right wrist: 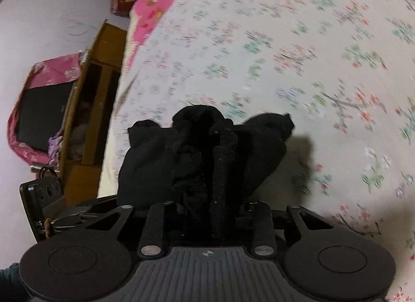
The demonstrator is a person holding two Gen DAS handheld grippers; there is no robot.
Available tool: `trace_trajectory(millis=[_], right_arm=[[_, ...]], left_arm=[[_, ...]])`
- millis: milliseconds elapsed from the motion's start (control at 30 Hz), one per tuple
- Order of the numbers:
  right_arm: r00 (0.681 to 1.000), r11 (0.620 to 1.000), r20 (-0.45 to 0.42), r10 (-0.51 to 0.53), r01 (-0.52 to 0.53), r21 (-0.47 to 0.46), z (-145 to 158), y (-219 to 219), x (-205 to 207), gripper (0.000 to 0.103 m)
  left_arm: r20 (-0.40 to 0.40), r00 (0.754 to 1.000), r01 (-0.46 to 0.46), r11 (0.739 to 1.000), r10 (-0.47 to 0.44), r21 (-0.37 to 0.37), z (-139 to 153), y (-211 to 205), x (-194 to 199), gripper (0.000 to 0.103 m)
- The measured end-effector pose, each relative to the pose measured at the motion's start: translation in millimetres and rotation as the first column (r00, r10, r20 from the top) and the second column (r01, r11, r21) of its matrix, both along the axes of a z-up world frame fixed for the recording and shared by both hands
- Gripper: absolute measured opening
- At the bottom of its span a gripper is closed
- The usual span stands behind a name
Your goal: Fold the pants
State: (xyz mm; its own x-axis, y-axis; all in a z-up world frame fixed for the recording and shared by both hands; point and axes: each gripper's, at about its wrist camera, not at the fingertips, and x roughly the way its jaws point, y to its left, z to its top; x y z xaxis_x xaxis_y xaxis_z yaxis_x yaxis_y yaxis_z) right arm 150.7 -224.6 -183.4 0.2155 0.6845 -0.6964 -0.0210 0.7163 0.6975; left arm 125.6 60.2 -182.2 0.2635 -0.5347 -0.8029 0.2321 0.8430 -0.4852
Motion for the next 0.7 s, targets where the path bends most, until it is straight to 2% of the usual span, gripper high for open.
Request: trace_trajectory(millis=[167,233,467,567,700], right_arm=[[0.999,1.0,0.037,0.005,-0.004,-0.012,7,0,16,0.017],[0.999,1.0,0.049,-0.004,0.004,-0.009,11,-6,21,0.017],[0.997,1.0,0.075,-0.008,0.008,0.0,14,-6,47,0.017],[0.996,1.0,0.093,-0.002,0.001,0.007,12,-1,63,0.017],[0.998,1.0,0.065,-0.015,0.016,-0.018,-7,0,86,0.018]], left_arm=[[0.02,1.0,-0.019,1.0,0.019,-0.013,2,1,16,0.056],[0.013,0.999,-0.034,0.999,0.034,-0.03,3,5,27,0.055],[0.075,0.997,-0.016,1.0,0.017,-0.021,8,5,56,0.054],[0.097,0.995,-0.022,1.0,0.022,-0.002,4,11,70,0.054],[0.095,0.995,-0.008,0.999,0.003,0.048,-12,19,87,0.054]])
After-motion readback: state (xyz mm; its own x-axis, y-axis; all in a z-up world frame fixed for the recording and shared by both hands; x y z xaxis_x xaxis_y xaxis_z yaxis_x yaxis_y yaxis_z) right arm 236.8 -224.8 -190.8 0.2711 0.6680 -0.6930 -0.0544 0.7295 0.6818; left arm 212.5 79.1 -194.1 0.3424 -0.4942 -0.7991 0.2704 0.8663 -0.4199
